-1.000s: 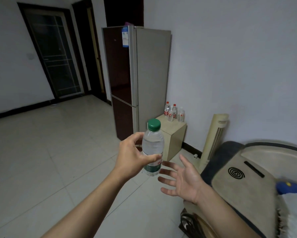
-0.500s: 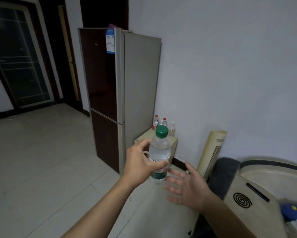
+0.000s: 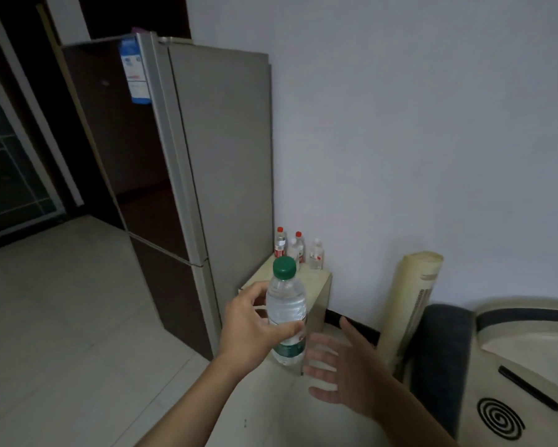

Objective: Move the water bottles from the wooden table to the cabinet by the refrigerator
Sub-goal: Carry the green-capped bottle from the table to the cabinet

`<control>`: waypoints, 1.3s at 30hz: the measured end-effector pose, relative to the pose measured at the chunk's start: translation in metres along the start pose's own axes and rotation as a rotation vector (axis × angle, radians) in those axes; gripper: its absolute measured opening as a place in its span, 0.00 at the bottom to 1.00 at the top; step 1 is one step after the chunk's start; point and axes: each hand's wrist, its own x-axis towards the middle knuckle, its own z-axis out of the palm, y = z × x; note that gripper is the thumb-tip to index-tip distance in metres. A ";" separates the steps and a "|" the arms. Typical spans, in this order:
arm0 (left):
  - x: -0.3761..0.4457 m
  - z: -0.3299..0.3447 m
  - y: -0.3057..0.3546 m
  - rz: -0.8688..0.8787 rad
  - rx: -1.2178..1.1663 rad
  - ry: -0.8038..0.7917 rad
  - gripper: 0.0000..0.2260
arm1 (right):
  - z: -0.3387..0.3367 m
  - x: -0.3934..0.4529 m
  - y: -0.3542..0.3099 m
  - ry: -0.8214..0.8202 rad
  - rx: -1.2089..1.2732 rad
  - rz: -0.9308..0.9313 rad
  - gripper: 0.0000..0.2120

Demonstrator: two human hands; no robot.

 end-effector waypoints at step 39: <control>0.452 0.082 -0.191 -0.062 -0.043 -0.191 0.25 | 0.005 0.369 -0.274 0.180 0.082 -0.039 0.32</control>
